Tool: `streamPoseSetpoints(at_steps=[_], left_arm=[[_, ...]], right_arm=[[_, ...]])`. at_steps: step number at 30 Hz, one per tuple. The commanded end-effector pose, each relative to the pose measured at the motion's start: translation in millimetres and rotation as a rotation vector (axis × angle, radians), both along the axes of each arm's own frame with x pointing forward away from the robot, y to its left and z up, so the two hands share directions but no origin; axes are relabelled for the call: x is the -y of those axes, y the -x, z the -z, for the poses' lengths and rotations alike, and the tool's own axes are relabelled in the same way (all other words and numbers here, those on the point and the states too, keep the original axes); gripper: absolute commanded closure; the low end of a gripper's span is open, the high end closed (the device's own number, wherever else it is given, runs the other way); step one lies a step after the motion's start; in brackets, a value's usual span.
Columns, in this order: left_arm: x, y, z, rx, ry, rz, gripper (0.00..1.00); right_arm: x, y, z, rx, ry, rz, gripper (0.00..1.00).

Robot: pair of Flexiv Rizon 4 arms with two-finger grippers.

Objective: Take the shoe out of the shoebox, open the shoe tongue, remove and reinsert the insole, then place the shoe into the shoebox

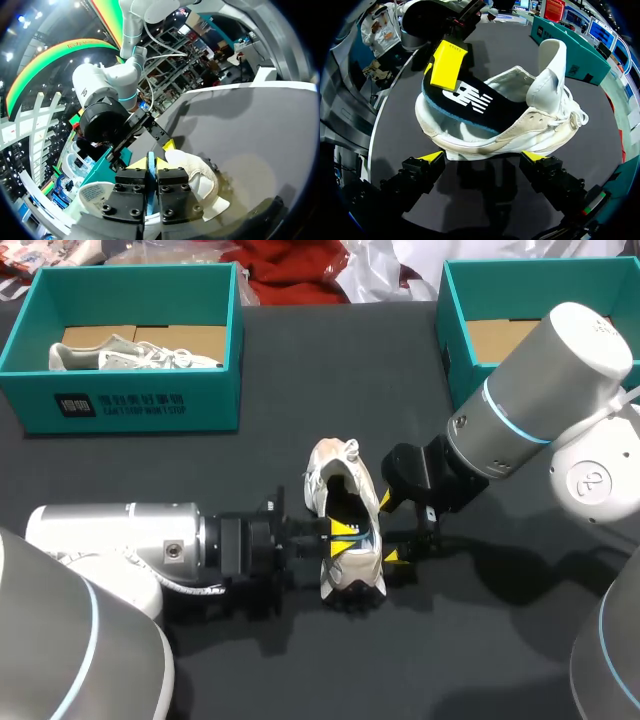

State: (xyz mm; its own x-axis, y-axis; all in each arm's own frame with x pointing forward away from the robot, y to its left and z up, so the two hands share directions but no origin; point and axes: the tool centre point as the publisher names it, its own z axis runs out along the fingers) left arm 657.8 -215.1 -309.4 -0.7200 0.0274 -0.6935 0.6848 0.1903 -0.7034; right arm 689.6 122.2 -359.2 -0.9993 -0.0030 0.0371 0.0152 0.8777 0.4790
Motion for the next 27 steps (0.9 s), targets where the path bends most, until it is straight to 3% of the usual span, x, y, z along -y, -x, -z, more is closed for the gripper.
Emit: streamPoseSetpoints(at_steps=[1,13,19,20,21,23,27], left_arm=[[12.5,-9.5,8.3,0.0,-0.034,-0.01,1.0],[14.1,-35.3,30.4,-0.006,-0.105,-0.061,1.0],[6.4,-31.0,24.8,-0.02,-0.091,-0.06,1.0],[5.8,-30.1,23.5,-0.023,-0.084,-0.055,0.95],[4.1,-27.6,20.6,-0.028,-0.072,-0.048,0.82],[2.6,-23.1,15.9,-0.026,-0.058,-0.038,0.67],[0.9,-15.6,7.0,-0.013,-0.037,-0.023,0.66]], right_arm=[[-0.5,1.3,0.6,0.002,0.001,0.002,0.0],[-0.5,1.3,0.6,0.002,0.001,0.002,0.0],[-0.5,1.3,0.6,0.002,0.001,0.002,0.0],[-0.5,1.3,0.6,0.002,0.001,0.002,0.0],[-0.5,1.3,0.6,0.002,0.001,0.002,0.0],[-0.5,1.3,0.6,0.002,0.001,0.002,0.0],[-0.5,1.3,0.6,0.002,0.001,0.002,0.0]])
